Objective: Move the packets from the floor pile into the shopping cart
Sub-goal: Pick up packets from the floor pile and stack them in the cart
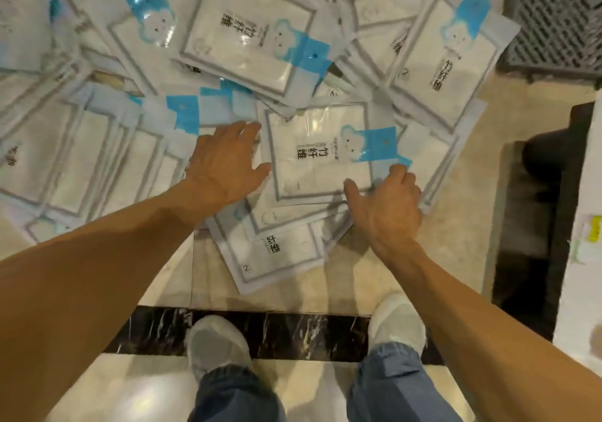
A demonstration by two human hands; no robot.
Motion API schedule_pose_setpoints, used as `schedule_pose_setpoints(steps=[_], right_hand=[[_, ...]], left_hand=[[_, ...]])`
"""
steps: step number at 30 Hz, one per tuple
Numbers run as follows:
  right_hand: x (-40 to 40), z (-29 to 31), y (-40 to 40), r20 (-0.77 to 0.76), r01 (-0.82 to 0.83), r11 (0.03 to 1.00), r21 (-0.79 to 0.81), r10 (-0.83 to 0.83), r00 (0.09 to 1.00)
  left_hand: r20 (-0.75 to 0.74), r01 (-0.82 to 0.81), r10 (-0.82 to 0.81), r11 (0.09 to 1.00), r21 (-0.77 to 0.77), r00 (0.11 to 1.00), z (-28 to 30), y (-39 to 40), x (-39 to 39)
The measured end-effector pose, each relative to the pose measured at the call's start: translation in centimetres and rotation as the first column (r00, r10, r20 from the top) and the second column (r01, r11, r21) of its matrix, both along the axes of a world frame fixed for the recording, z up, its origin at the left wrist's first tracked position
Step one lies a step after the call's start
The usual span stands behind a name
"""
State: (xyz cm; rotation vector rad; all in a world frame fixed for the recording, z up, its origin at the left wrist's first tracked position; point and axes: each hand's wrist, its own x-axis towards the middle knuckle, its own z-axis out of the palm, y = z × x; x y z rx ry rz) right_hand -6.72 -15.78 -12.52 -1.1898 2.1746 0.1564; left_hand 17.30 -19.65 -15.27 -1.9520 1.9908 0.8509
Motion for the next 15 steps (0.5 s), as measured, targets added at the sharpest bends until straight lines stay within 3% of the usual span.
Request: schedule_pose_setpoints(steps=[2, 4, 8, 9, 15], right_hand=[[0.9, -2.2, 0.4, 0.085, 0.287, 0.956, 0.059, -0.291, 0.953], [1.8, -3.5, 0.3, 0.183, 0.512, 0.84, 0.18, -0.54, 0.821], [4.1, -6.2, -1.2, 0.257, 0.759, 0.551, 0.346, -0.834, 0.489], [4.6, -6.7, -1.6, 0.247, 0.784, 0.504, 0.362, -0.863, 0.441], [4.8, -8.5, -1.8, 0.28, 0.794, 0.51, 0.33, -0.856, 0.434]], left_hand=[[0.011, 0.037, -0.037, 0.999, 0.037, 0.999, -1.7, -0.4, -0.3], [0.038, 0.064, -0.064, 0.998, 0.016, 0.997, -2.6, -0.7, -0.6], [0.087, 0.045, -0.046, 0.999, 0.019, 0.995, -3.1, -1.8, -0.8], [0.096, 0.041, -0.045, 0.998, 0.04, 0.994, -3.1, -2.1, -0.8], [-0.06, -0.096, 0.108, 0.98, 0.175, 0.992, -3.2, -2.4, -0.4]])
